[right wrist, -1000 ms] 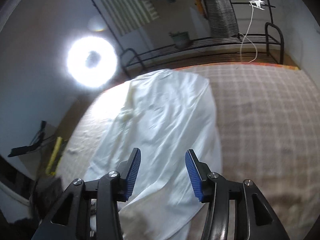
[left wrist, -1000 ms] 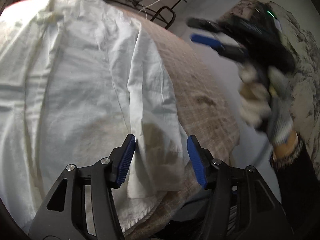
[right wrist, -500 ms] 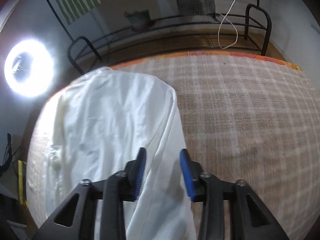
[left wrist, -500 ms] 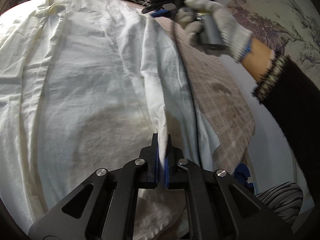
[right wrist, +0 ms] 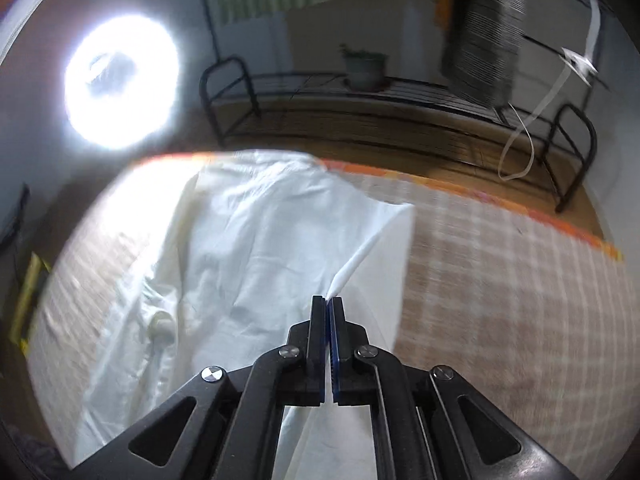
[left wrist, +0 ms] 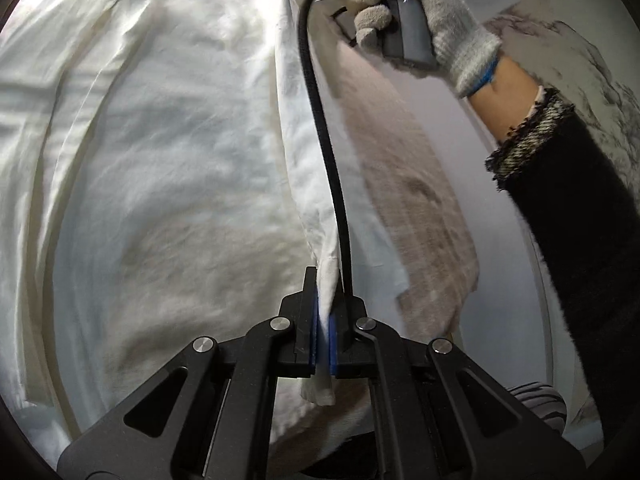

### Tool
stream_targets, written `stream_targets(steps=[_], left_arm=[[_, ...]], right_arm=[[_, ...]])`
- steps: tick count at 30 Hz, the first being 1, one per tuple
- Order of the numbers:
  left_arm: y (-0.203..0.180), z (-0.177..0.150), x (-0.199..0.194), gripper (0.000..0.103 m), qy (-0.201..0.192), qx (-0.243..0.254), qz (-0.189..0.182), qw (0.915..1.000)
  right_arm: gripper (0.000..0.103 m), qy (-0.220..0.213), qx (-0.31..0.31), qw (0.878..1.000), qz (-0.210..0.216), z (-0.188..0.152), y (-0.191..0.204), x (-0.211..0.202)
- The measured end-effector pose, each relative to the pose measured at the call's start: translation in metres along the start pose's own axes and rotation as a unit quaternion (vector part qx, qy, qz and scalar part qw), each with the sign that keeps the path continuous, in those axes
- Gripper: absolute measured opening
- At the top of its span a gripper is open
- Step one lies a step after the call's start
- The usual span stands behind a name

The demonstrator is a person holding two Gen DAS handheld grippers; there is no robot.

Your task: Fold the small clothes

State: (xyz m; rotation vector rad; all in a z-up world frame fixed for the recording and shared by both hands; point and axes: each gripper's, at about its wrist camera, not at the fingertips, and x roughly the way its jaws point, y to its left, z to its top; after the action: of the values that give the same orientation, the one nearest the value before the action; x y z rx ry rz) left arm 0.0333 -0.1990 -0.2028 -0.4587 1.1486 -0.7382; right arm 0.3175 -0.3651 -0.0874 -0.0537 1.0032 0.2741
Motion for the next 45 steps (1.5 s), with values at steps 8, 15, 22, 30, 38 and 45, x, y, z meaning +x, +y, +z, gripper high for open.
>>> stream_targets(steps=[8,15,22,30,38,45], left_arm=[[0.006,0.000,0.003,0.001,0.007,-0.001,0.004,1.0000],[-0.018,-0.002,-0.007,0.006,0.011,0.039,0.040,0.9984],[-0.022,-0.014,-0.046,0.016,-0.029,0.071,0.085,0.9934],[-0.051,-0.005,-0.071,0.016,-0.082,0.132,0.087,0.9840],[-0.098,-0.016,-0.022,0.016,-0.041,0.200,0.086,0.9752],[-0.114,-0.025,0.035,0.048,0.009,0.217,0.114,0.9695]], right_arm=[[0.002,0.062,-0.018,0.998,-0.027,-0.010,0.020,0.069],[0.026,0.033,0.043,0.998,0.005,-0.022,-0.011,0.023],[0.027,-0.042,0.106,0.993,0.033,-0.074,-0.035,-0.097],[0.030,-0.096,0.172,0.979,0.048,-0.163,-0.046,-0.197],[0.031,-0.138,0.207,0.967,0.045,-0.230,-0.042,-0.247],[0.034,-0.155,0.255,0.953,0.052,-0.272,-0.067,-0.260]])
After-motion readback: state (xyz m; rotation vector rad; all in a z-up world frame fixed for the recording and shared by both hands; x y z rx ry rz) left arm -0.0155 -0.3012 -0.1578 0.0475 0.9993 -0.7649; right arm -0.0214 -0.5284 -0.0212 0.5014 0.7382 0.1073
